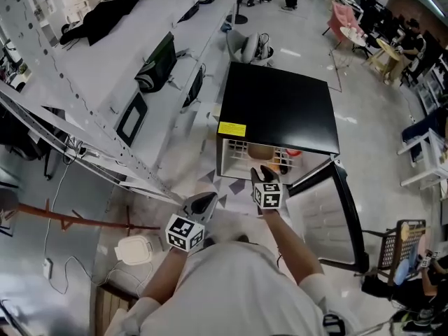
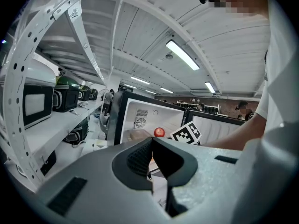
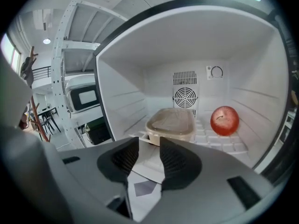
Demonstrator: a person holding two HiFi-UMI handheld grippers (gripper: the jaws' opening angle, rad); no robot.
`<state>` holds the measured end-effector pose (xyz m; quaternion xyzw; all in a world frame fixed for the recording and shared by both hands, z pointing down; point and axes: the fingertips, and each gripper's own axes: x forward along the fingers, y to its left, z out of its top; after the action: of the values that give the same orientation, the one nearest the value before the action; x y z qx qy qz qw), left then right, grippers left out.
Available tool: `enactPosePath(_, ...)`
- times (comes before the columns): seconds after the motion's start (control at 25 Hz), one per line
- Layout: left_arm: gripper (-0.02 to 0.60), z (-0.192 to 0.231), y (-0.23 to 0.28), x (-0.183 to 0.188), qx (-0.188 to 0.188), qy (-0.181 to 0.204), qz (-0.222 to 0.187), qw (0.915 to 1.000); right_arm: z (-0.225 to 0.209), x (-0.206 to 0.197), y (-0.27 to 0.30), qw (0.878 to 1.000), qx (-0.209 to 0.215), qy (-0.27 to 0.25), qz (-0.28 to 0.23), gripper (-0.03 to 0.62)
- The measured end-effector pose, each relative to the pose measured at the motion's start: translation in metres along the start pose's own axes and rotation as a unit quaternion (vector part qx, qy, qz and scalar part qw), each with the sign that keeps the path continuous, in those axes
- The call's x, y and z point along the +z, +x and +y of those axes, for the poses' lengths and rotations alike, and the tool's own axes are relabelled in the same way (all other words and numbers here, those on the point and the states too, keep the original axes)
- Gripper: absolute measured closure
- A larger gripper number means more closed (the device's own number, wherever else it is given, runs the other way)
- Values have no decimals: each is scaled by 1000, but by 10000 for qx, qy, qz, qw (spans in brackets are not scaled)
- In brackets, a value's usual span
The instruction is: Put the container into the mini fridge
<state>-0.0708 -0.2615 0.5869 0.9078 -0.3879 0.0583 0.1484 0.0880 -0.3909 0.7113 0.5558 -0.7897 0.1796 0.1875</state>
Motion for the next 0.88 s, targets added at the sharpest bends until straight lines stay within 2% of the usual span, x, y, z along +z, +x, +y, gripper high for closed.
enactPosePath(0.2, 577, -1, -2, -9, -263, -27, 74, 9996, 19, 10, -27, 9997, 80, -144, -154, 473)
enactPosePath(0.68, 577, -23, -2, -29, -1120, -9, 250, 9934, 46, 29, -112, 9982, -35, 62, -600, 526)
enactPosePath(0.88, 577, -38, 4, -33, -1387, 48, 301, 9899, 42, 20, -140, 9976, -233, 112, -642, 540)
